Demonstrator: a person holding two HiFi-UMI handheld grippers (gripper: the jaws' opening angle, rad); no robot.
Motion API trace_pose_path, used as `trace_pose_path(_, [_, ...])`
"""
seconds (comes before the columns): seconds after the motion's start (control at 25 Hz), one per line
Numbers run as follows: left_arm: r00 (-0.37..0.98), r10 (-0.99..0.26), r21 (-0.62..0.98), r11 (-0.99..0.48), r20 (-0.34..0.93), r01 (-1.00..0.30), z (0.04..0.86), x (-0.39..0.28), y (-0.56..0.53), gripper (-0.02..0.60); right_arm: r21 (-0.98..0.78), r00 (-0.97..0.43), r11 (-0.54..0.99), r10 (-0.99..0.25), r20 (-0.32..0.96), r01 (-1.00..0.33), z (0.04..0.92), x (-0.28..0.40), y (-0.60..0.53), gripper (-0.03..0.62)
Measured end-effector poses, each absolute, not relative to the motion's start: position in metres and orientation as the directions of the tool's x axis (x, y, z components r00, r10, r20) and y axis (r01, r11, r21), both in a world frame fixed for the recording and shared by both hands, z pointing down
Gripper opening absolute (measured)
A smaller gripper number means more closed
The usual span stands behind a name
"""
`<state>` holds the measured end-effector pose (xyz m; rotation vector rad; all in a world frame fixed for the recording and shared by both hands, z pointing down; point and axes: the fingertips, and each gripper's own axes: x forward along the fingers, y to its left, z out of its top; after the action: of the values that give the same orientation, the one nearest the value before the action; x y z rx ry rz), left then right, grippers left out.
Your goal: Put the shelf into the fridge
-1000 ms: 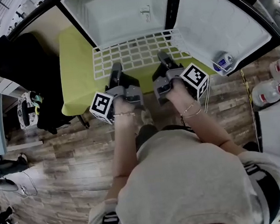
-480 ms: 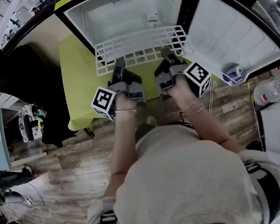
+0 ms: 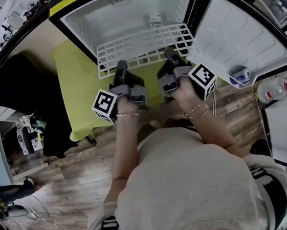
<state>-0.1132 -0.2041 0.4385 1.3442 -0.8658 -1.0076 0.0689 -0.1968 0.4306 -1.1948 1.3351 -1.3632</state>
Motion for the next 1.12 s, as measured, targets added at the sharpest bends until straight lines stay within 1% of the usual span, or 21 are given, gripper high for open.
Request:
trace_pose_path(0.32, [0.343, -0.936, 0.996, -0.058, -0.079, 0.073, 0.431, -0.116, -0.213, 0.038, -0.998, -0.17, -0.048, -0.984, 0.053, -0.03, 0.429, 0.067, -0.204, 0.028])
trace_pose_path(0.56, [0.342, -0.937, 0.996, -0.043, -0.069, 0.081, 0.437, -0.115, -0.213, 0.037, -0.998, -0.175, -0.043, -0.983, 0.049, -0.036, 0.426, 0.067, -0.206, 0.029])
trace_pose_path(1.12, [0.287, -0.955, 0.993, -0.04, -0.069, 0.107, 0.437, -0.119, -0.214, 0.038, -0.996, -0.235, -0.073, -0.968, 0.082, -0.048, 0.429, 0.063, -0.212, 0.028])
